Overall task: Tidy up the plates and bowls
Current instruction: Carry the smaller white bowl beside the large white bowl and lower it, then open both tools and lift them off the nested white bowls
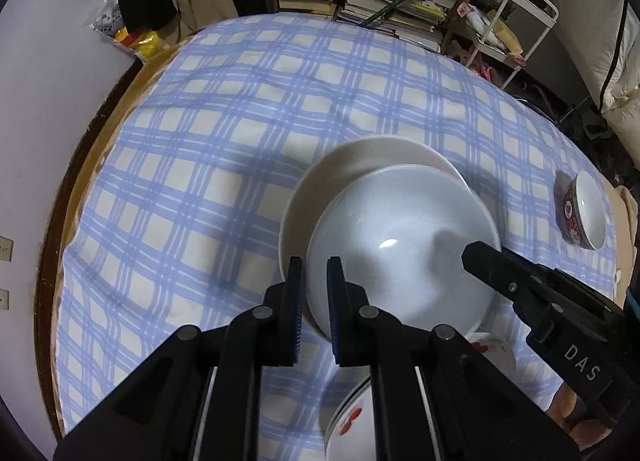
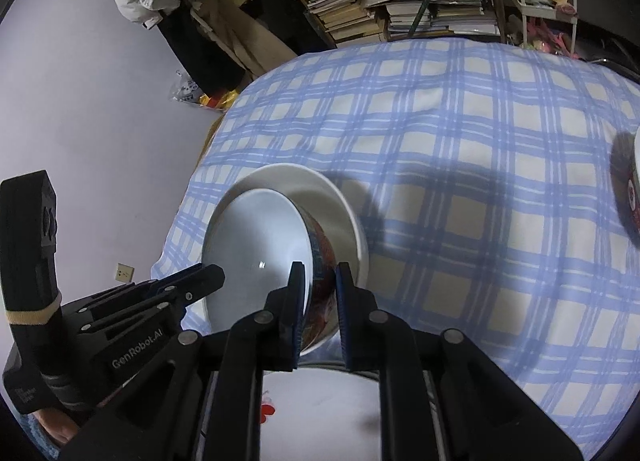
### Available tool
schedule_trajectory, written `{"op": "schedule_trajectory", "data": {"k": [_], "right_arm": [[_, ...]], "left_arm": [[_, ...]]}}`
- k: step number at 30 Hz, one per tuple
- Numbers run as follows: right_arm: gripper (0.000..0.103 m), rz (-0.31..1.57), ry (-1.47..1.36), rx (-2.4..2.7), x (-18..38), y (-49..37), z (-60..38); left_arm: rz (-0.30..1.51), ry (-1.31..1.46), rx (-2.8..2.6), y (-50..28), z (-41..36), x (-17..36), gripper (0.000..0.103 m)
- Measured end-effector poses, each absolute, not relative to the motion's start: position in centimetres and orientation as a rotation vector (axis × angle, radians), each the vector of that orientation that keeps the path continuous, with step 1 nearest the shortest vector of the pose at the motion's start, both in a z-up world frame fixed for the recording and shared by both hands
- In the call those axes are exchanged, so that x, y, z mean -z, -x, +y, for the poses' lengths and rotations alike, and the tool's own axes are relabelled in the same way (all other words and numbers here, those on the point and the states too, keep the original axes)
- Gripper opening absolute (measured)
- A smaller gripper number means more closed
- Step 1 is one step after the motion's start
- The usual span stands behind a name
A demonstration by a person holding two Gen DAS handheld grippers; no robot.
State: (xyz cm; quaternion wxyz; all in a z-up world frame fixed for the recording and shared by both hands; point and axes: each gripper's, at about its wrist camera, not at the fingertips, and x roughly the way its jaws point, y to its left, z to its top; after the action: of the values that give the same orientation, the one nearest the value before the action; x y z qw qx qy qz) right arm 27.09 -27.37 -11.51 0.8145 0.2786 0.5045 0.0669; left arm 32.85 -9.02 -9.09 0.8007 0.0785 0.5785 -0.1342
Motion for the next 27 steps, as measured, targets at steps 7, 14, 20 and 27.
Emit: {"op": "schedule_trajectory", "data": {"k": [7,14,20,27], "right_arm": [[0.018,1.061,-0.599,-0.151,11.0,-27.3,-27.8],[0.018,1.042,-0.619,-0.11,9.9,-26.3,-29.9],[0.018,1.012,-0.63,-0.077,8.2,-24.5,-33.5],[0.029,1.008,-0.651,-0.026,7.5,-22.2,-38.7]], "left_arm": [[1.199,-0.268,0.277,-32.5,-9.9,8.1,0.013],[1.178,-0.275,0.228,-32.3,-10.2,6.6,0.015],[1.159,-0.251,0.248,-32.0,-12.8,4.5,0.018],[1.151,-0.251,0.308,-30.9,-18.1,3.7,0.028]]}}
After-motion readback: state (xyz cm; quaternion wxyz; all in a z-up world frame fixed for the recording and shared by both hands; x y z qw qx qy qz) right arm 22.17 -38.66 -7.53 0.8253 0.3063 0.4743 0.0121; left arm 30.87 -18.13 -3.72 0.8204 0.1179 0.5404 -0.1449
